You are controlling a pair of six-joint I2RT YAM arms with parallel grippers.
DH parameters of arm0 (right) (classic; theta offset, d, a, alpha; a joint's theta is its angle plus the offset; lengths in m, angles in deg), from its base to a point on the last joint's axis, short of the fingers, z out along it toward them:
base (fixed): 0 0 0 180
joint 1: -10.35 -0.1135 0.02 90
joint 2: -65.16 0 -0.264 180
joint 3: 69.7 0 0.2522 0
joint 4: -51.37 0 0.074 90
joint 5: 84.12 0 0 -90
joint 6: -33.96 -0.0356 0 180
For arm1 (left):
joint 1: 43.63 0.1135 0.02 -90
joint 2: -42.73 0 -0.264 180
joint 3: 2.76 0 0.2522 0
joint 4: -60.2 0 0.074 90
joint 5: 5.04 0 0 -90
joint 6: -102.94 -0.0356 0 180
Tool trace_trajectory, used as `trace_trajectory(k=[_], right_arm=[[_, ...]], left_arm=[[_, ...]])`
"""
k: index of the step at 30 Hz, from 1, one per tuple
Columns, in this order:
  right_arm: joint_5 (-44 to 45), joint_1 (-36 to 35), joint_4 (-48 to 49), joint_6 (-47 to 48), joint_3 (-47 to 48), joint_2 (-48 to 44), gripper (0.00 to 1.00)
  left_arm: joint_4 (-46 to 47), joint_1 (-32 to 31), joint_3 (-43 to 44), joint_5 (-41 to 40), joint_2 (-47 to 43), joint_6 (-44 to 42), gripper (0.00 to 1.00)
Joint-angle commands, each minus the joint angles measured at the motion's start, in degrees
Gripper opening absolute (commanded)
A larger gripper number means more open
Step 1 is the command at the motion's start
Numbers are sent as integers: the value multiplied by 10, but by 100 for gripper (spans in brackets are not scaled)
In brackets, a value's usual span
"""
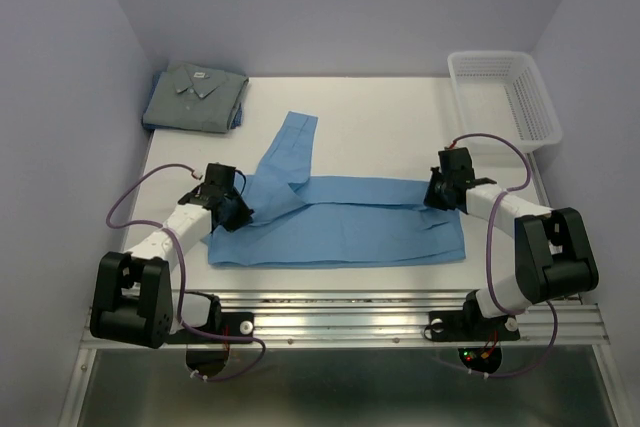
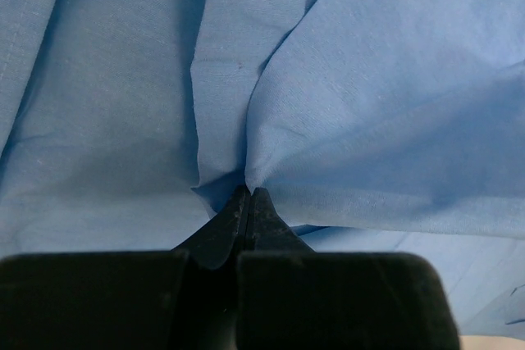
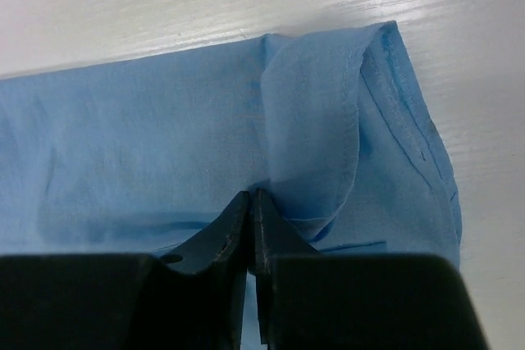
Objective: Fold and stack the long sleeve shirts
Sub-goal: Fold the shirt
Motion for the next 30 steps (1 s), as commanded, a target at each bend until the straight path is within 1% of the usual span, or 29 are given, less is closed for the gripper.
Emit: trace_trajectory(k=[1, 3, 5, 8, 9, 10, 11, 12, 13, 14, 15, 16, 17, 18, 20, 23, 24, 25, 26, 27, 28, 29, 30], right_arm=[[25, -4, 7, -17, -8, -16, 15], [26, -4, 5, -15, -11, -16, 20], [30, -4, 1, -13, -12, -16, 29], [36, -4, -8, -6, -6, -18, 31], [38, -4, -10, -4, -3, -20, 35], [35, -4, -11, 1, 4, -29, 59], [32, -4, -16, 4, 9, -34, 72], [30, -4, -19, 7, 14, -41, 94], [30, -4, -24, 9, 19, -47, 100], [30, -4, -27, 16, 24, -59, 100], [33, -4, -38, 19, 37, -66, 100], [37, -4, -43, 20, 42, -73, 100], [38, -4, -52, 26, 46, -88, 100], [39, -4, -55, 28, 57, -96, 100], [36, -4, -54, 34, 62, -122, 100], [25, -4, -44, 43, 65, -145, 100], [11, -4, -30, 48, 66, -157, 100], [3, -4, -22, 50, 67, -161, 100], [-4, -4, -15, 52, 67, -164, 100], [-23, -4, 2, 54, 68, -166, 100], [-31, -4, 8, 56, 69, -167, 100], [-36, -4, 15, 56, 73, -165, 100], [-40, -4, 17, 59, 76, -162, 100]], left_arm=[[-26, -3, -8, -12, 4, 12, 0], [-30, -3, -8, -11, 4, 13, 0], [-34, -4, -5, -11, 5, 11, 0], [-42, -11, 1, -11, -9, 11, 0], [-43, -21, 5, -11, -16, 6, 0], [-48, -22, 10, -7, -25, 2, 13], [-56, -23, 13, -3, -27, 0, 25], [-75, -25, 26, -2, -30, -2, 48], [-86, -29, 32, -4, -35, 0, 57], [-93, -33, 38, -9, -49, 1, 72], [-100, -36, 54, -11, -57, -4, 98], [-125, -37, 63, -16, -64, -3, 99], [-137, -37, 76, -39, -78, -6, 99], [-163, -37, 105, -52, -89, -11, 99], [-174, -37, 145, -59, -99, -17, 99], [-136, -37, 182, -57, -91, -46, 99], [-100, -37, 211, -50, -81, -56, 99], [-74, -37, 226, -38, -66, -82, 99], [-52, -37, 243, -20, -28, -97, 99], [-15, -37, 281, -11, -6, -110, 99], [2, -37, 302, 7, 22, -124, 99], [12, -37, 355, 22, 82, -164, 99], [-3, -37, 394, 25, 115, -180, 99]])
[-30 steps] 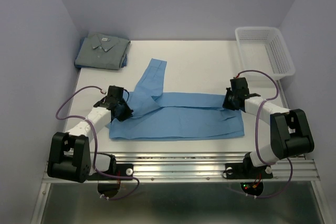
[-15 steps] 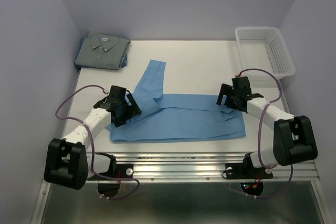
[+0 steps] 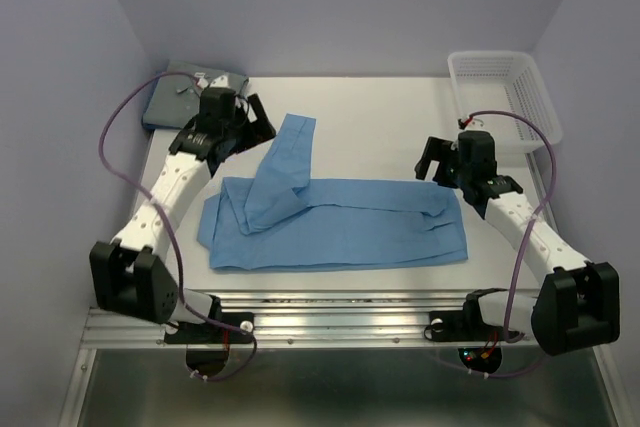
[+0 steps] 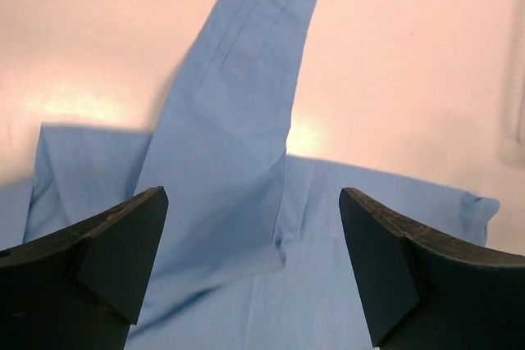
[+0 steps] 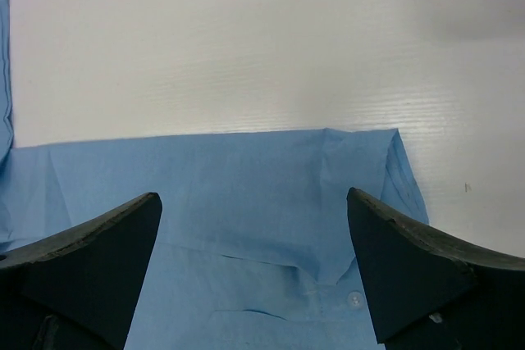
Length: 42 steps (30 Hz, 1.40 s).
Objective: Fold and stack the long sleeve shirts
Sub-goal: Fold the shirt
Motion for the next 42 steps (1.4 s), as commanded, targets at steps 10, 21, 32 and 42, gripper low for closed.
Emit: trace_trajectory(k=[10, 21, 32, 42], right_arm=[[-14, -2, 20, 37, 44, 17, 100], [32, -2, -2, 48, 37, 34, 100], [56, -2, -15, 48, 42, 66, 100], [78, -2, -18, 45, 37, 48, 100]], left_arm=[[-79, 0, 597, 100, 520, -270, 99], [-97, -7, 725, 125, 710, -289, 99], [-84, -39, 701, 68, 746, -268, 99], [-128, -79, 687, -51, 778, -299, 88]])
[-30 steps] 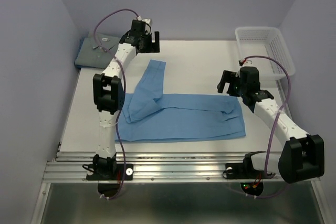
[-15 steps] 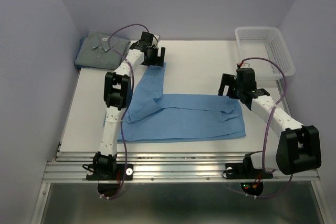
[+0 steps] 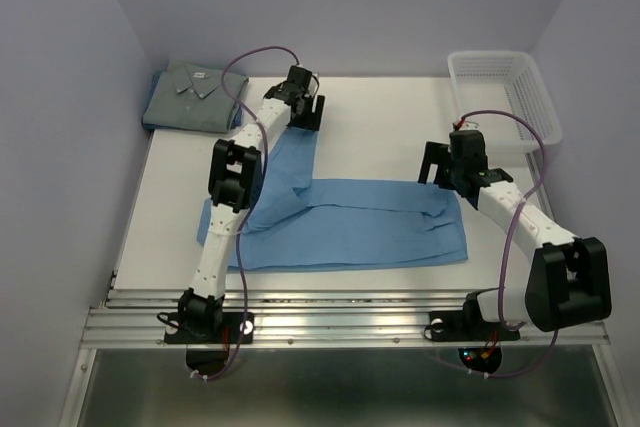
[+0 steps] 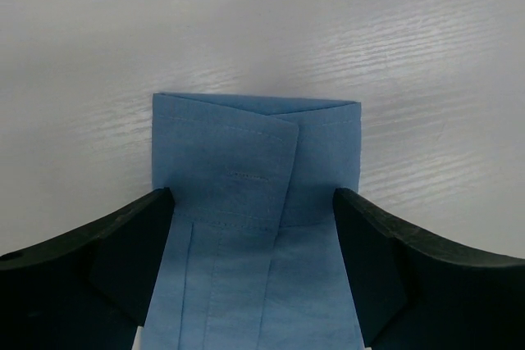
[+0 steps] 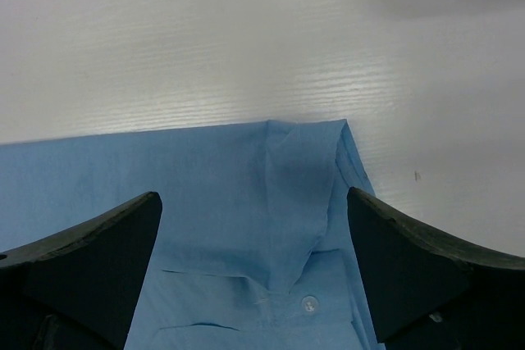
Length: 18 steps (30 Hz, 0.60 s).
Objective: Fold and stack the long sleeve shirts
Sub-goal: Fold the shirt
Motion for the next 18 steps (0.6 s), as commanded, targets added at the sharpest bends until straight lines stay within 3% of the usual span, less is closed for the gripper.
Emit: trace_trajectory(k=[1, 2, 3, 6, 7, 9, 13, 18], right_arm=[[18, -2, 3, 5, 17, -22, 100], [20, -2, 3, 3, 15, -27, 100], [21, -2, 2, 2, 14, -30, 100], [23, -2, 3, -2, 9, -41, 100], [24, -2, 2, -2, 6, -44, 100], [23, -2, 2, -5, 3, -51, 100], [9, -2, 2, -4, 2, -78, 100], [-5, -2, 8, -2, -1, -123, 100]], left_arm=[[-52, -24, 1, -64, 30, -24, 82], [-52, -26, -3, -64, 29, -25, 77], [-50, -30, -7, -69, 28, -25, 62], [-52, -35, -3, -83, 31, -31, 37], [-57, -37, 4, -86, 32, -30, 1], [-59, -39, 6, -93, 28, -25, 0], [22, -40, -67, -42, -50, -29, 0], [117, -53, -154, 98, -193, -79, 0]])
